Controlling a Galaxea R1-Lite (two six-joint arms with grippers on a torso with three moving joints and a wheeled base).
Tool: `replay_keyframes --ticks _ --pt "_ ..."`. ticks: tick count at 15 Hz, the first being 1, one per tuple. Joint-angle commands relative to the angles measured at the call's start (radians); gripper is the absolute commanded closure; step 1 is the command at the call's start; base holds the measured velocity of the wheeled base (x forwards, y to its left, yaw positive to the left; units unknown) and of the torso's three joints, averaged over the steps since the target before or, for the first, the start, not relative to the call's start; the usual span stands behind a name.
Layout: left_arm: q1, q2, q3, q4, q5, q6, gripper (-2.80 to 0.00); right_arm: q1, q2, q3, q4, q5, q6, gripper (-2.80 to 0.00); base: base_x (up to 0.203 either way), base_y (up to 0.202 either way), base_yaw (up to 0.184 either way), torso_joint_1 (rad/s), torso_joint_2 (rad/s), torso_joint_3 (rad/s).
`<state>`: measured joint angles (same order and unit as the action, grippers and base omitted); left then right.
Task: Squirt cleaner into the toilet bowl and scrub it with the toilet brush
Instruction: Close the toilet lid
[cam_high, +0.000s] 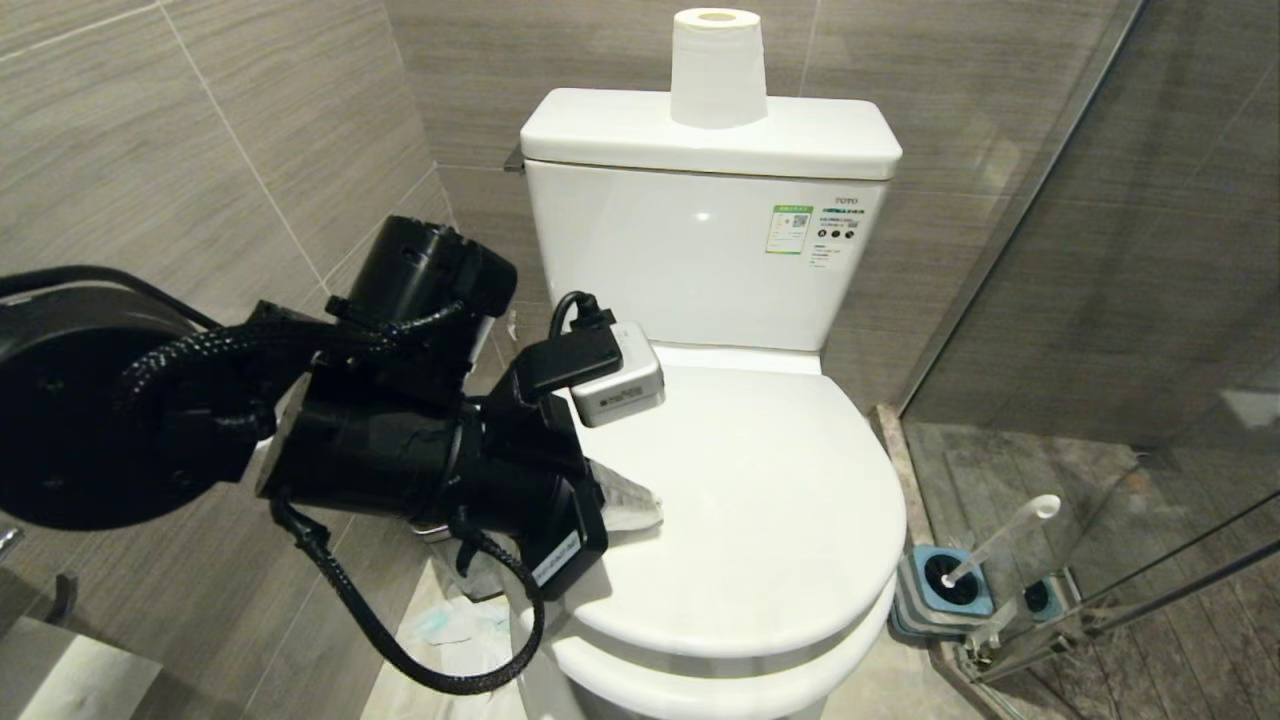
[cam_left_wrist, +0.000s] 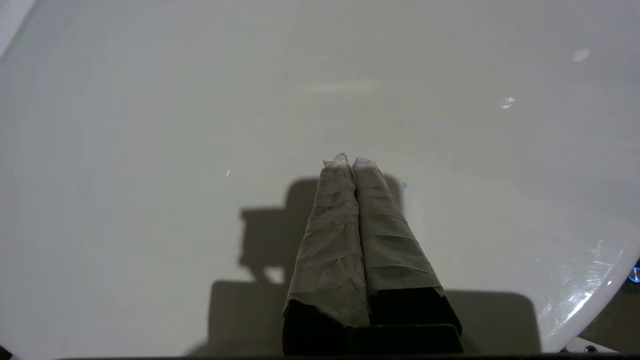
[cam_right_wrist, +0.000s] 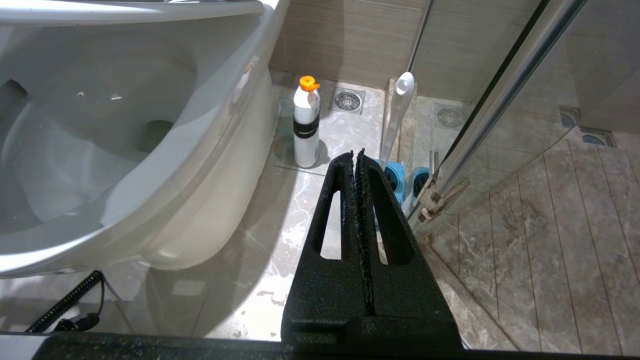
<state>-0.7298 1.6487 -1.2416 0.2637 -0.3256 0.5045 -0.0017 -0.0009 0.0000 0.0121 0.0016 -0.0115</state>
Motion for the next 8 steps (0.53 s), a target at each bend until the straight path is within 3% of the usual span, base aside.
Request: replay_keyframes --ticks 1,8 --pt "-0.014 0.004 0.065 -0.039 0.001 0.003 0.0 0.0 0.001 0.0 0.0 0.0 -0.001 0.0 0.0 0.0 0.0 0.0 0.0 0.0" --pt "-0.028 0.1 0.213 -0.295 0.011 0.004 0.0 0.0 0.001 0.0 0.0 0.0 -0.001 0.0 0.0 0.0 0.0 0.0 0.0 0.0"
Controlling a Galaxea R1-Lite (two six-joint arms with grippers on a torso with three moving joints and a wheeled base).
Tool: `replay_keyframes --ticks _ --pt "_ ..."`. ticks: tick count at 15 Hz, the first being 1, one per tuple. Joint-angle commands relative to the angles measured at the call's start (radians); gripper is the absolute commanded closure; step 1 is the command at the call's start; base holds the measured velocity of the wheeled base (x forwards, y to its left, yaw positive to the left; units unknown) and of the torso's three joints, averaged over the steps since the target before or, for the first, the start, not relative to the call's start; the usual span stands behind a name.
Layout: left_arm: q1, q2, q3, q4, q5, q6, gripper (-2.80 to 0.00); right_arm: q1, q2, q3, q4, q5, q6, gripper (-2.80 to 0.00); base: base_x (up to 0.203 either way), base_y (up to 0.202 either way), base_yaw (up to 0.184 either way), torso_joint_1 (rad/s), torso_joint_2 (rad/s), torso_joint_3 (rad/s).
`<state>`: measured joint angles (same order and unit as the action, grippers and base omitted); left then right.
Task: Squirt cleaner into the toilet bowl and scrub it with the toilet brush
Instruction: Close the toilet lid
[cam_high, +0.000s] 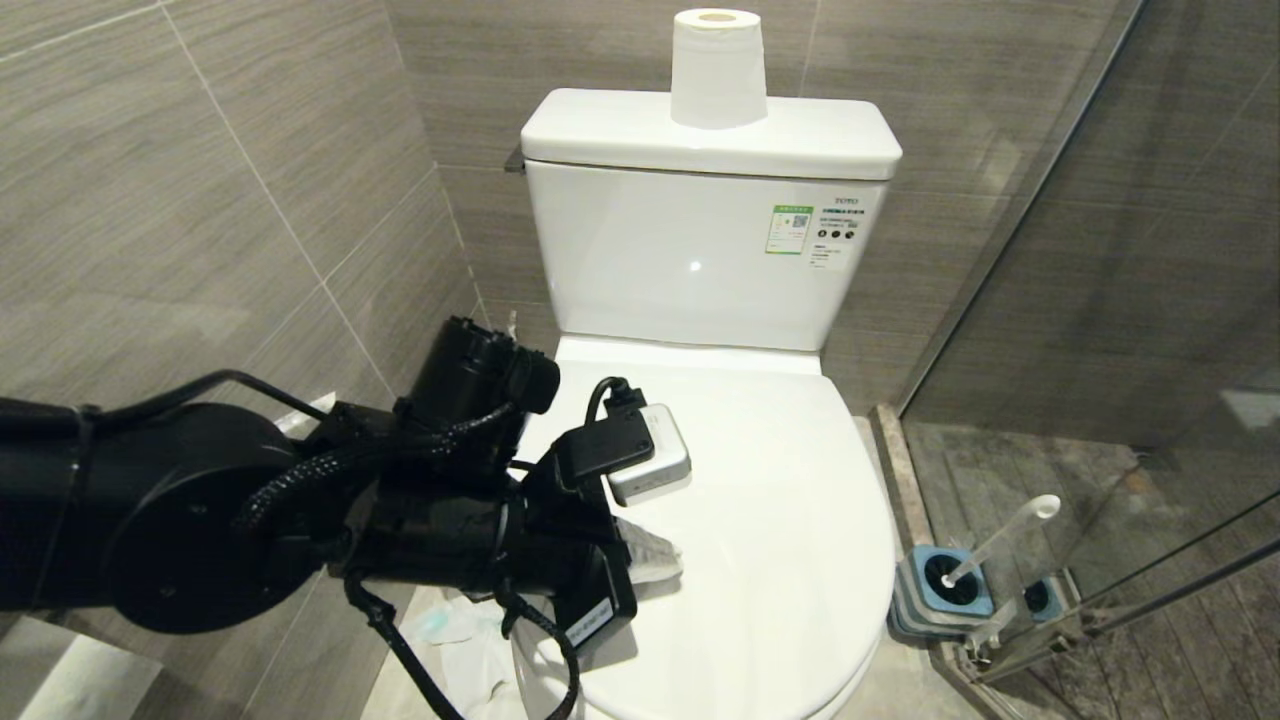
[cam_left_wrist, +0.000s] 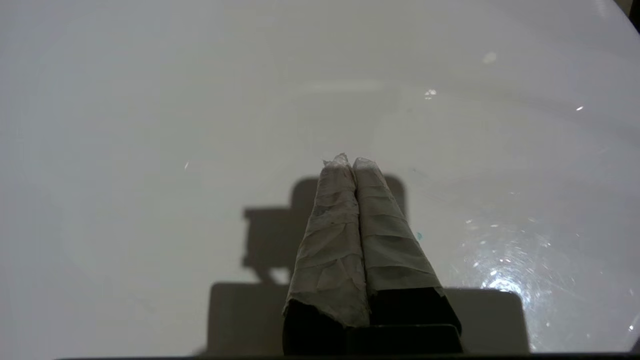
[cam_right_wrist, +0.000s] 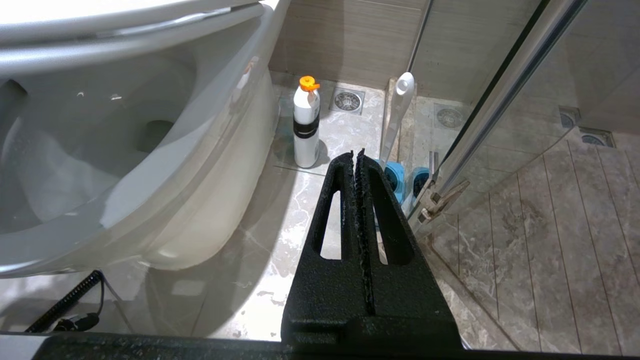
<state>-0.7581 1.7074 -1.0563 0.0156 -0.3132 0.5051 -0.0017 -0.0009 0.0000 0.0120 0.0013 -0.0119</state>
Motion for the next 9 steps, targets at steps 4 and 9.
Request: replay_keyframes --ticks 4,9 --pt "-0.014 0.116 0.121 -0.291 0.011 0.014 0.0 0.0 0.001 0.0 0.0 0.0 0.0 0.0 0.0 0.0 0.0 0.0 0.0 0.0" --pt "-0.024 0.118 0.19 -0.321 0.006 0.061 0.0 0.0 0.001 0.0 0.0 0.0 0.0 0.0 0.0 0.0 0.0 0.0 0.0 0.0"
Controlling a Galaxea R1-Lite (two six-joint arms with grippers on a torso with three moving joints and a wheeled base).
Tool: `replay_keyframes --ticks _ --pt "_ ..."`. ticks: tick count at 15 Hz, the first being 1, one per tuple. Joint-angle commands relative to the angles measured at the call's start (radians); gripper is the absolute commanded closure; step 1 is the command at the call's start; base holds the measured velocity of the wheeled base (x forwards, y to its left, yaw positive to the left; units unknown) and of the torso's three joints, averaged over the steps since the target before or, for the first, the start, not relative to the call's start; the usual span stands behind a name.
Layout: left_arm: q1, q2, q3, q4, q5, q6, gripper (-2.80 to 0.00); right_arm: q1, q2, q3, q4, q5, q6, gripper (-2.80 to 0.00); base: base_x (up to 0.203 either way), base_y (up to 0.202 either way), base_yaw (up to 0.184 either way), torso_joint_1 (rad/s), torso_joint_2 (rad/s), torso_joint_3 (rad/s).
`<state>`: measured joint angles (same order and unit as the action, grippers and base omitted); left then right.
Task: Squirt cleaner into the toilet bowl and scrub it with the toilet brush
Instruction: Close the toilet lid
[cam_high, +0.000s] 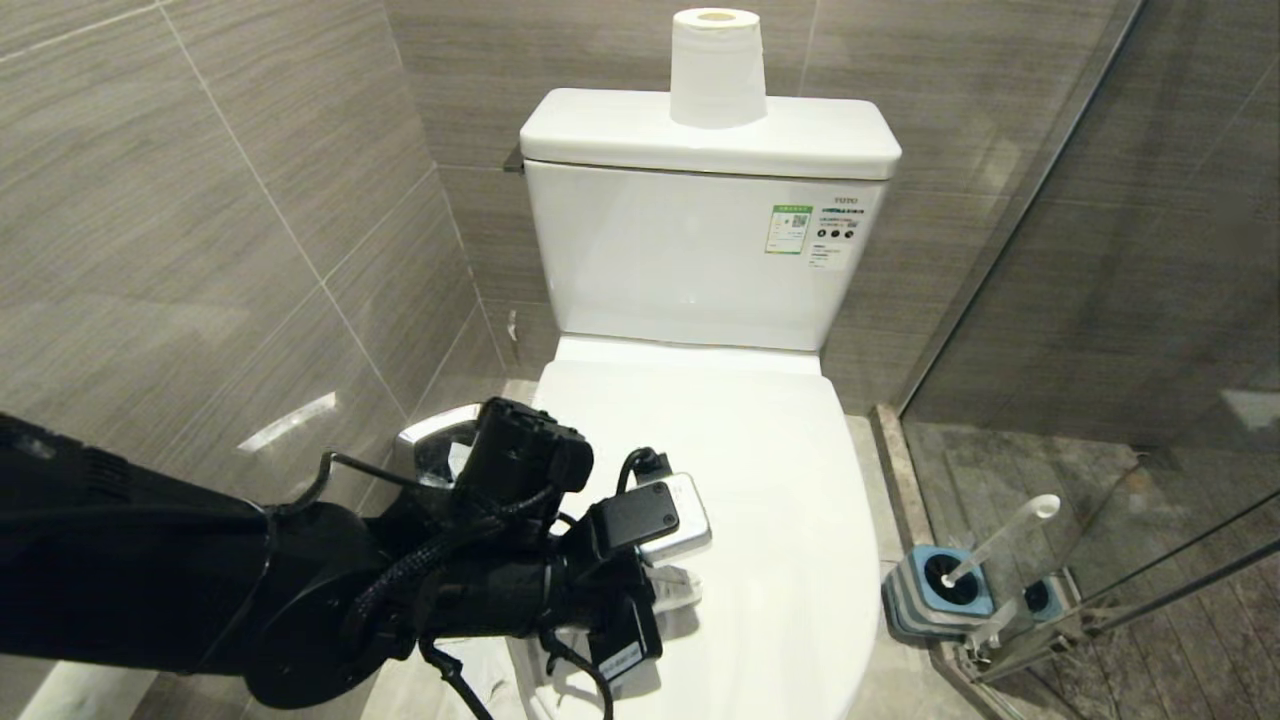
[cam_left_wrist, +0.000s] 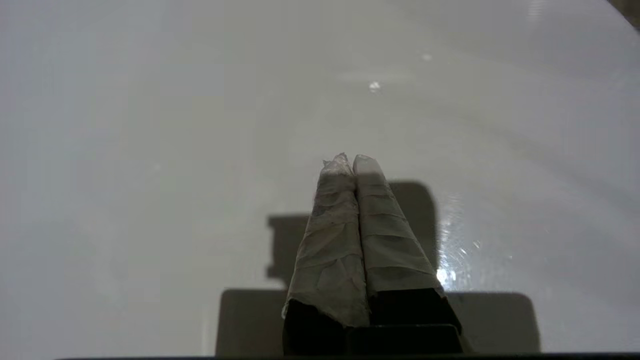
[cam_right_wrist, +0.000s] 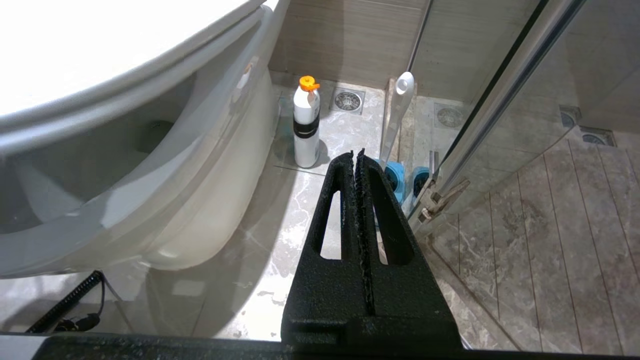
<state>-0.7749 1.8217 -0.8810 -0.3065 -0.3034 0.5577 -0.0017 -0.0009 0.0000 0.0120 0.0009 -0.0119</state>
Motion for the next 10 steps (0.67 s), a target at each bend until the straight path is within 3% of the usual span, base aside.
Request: replay_keyframes --ticks 1,5,10 --pt "-0.012 -0.008 0.015 0.005 -0.005 0.013 0.0 0.0 0.001 0.0 0.0 0.001 0.0 0.0 0.0 0.0 0.0 0.0 0.0 0.0" --pt "-0.016 -0.051 0.014 0.119 -0.002 0.048 0.0 0.0 0.001 0.0 0.0 0.001 0.0 0.0 0.0 0.0 0.0 0.0 0.0 0.0" --pt "-0.017 0.001 0.008 0.184 0.045 0.217 0.0 0.0 0.001 0.0 0.0 0.001 0.0 0.0 0.0 0.0 0.0 0.0 0.0 0.0"
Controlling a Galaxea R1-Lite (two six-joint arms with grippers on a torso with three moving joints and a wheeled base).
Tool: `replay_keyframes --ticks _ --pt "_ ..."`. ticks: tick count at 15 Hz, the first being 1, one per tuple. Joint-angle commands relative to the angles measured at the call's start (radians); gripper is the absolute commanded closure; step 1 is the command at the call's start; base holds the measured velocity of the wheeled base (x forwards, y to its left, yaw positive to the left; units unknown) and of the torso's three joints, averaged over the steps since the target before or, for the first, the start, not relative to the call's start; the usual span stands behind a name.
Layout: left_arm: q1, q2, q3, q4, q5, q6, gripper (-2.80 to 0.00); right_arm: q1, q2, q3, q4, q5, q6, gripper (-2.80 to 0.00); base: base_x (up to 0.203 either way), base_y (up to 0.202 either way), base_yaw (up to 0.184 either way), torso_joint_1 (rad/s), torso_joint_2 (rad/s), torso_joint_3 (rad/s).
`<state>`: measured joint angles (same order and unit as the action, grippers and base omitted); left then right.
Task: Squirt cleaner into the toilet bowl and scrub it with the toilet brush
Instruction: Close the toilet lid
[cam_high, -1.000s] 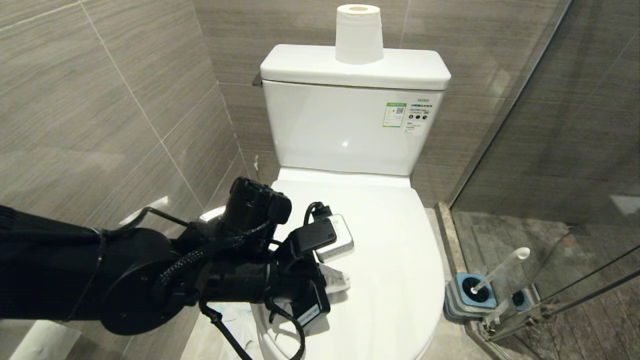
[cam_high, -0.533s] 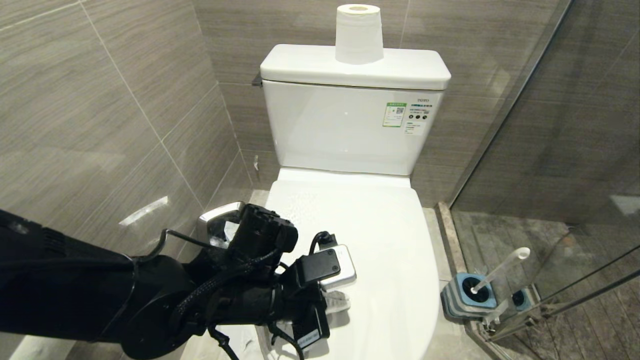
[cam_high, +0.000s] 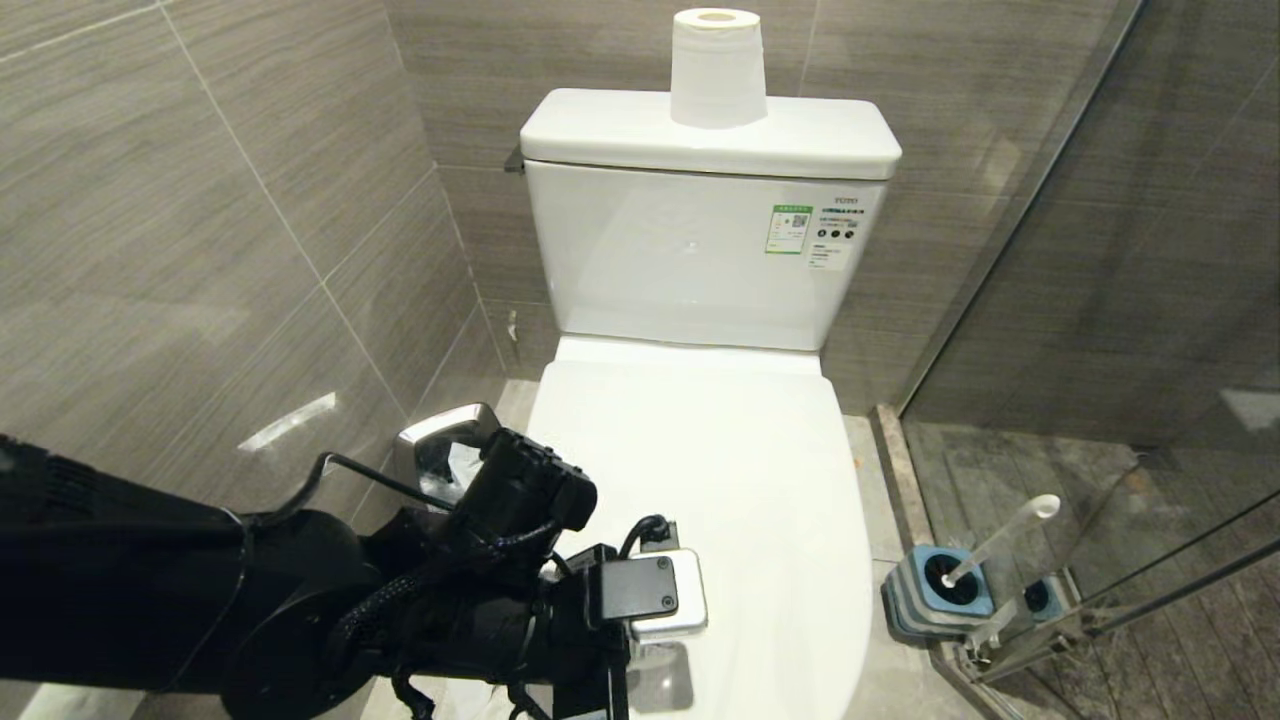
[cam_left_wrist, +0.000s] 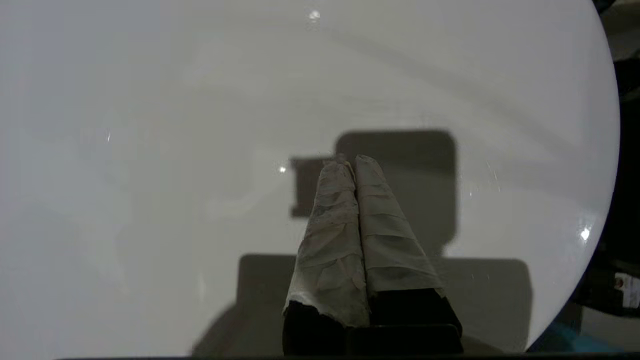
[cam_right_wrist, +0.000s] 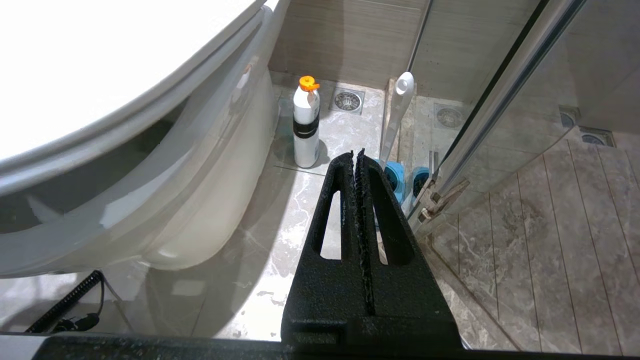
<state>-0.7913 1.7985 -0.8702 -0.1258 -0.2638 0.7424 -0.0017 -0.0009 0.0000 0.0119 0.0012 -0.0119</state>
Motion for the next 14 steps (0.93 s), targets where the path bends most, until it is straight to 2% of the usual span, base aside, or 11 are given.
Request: replay_keyframes --ticks 1,7,14 --pt "0.0 0.042 -0.003 0.007 0.01 0.06 0.0 0.0 0.001 0.0 0.0 0.0 0.0 0.0 0.0 0.0 0.0 0.0 0.0 0.0" --pt "0.0 0.123 -0.058 0.043 0.053 0.26 0.0 0.0 0.001 0.0 0.0 0.0 0.0 0.0 0.0 0.0 0.0 0.0 0.0 0.0" --pt "-0.014 0.152 -0.074 0.041 0.058 0.273 0.0 0.0 0.001 0.0 0.0 0.0 0.0 0.0 0.0 0.0 0.0 0.0 0.0 0.0"
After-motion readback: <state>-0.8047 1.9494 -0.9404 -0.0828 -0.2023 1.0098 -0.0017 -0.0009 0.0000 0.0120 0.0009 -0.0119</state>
